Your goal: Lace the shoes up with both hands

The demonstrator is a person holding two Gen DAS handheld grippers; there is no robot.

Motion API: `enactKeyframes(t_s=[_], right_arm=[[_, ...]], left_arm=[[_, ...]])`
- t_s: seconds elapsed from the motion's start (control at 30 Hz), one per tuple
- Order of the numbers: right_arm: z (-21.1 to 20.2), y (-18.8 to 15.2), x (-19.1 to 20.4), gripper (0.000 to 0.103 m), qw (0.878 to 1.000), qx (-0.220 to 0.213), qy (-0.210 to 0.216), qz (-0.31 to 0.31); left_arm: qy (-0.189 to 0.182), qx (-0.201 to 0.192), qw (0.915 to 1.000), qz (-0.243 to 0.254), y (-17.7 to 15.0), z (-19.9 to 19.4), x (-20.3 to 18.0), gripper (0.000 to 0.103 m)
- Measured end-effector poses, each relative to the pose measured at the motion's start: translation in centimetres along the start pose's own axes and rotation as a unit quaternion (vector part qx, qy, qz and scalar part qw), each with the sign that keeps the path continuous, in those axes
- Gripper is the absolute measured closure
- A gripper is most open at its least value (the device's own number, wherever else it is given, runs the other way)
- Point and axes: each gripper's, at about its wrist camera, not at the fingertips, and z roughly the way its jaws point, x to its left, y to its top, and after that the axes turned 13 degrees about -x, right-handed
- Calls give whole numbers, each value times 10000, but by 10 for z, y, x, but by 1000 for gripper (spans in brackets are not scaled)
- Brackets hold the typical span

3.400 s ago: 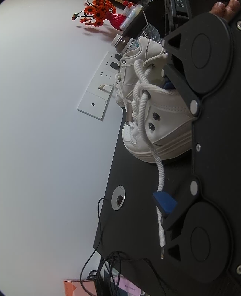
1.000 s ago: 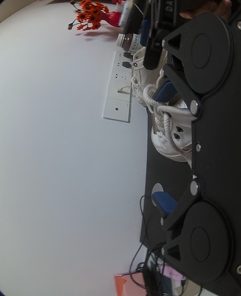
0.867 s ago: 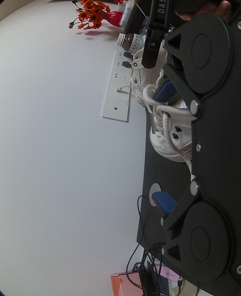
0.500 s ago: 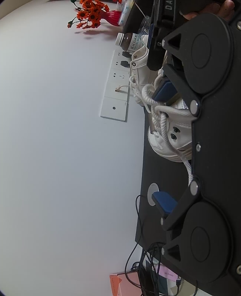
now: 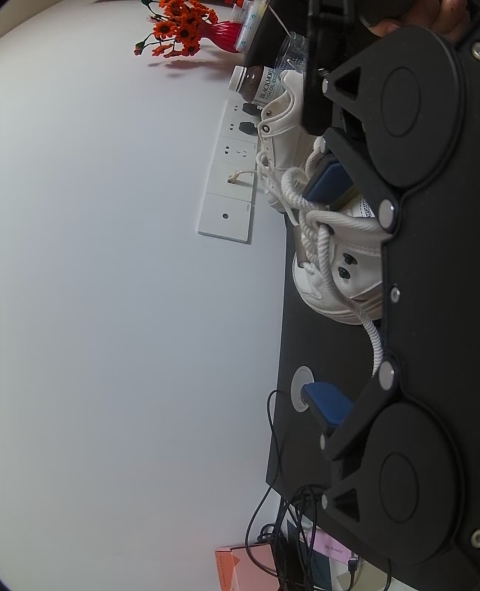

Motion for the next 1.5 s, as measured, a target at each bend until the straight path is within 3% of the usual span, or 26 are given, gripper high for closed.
enactKeyframes(t_s=[0.27, 0.5, 0.7, 1.0, 1.17, 1.33, 1.4, 1.5], right_arm=[[-18, 4, 17, 1, 9968, 250, 526, -548], [-41, 7, 30, 1, 9928, 248, 483, -1066], [-51, 10, 43, 1, 9867, 428, 795, -1350], [-39, -12, 68, 1, 9724, 935, 1016, -1881], [-21, -18, 70, 1, 9723, 1182, 948, -1780], [1, -18, 64, 5, 9785, 1460, 830, -1198], [10, -16, 62, 12, 9791, 1592, 858, -930], [22, -14, 63, 13, 9804, 1688, 765, -676]], left_arm=[[-30, 86, 9999, -67, 1, 1, 2, 0], [-33, 148, 9998, -136, 2, 0, 3, 0], [2, 110, 9995, -294, 8, -3, 8, 0], [-31, -45, 9984, -567, 14, -9, 14, 0], [145, -512, 9925, -1097, 27, -22, 33, 0], [502, -414, 9871, -1466, 29, -20, 50, 0], [631, -398, 9857, -1510, 29, -20, 53, 0], [738, -437, 9846, -1526, 30, -21, 54, 0]])
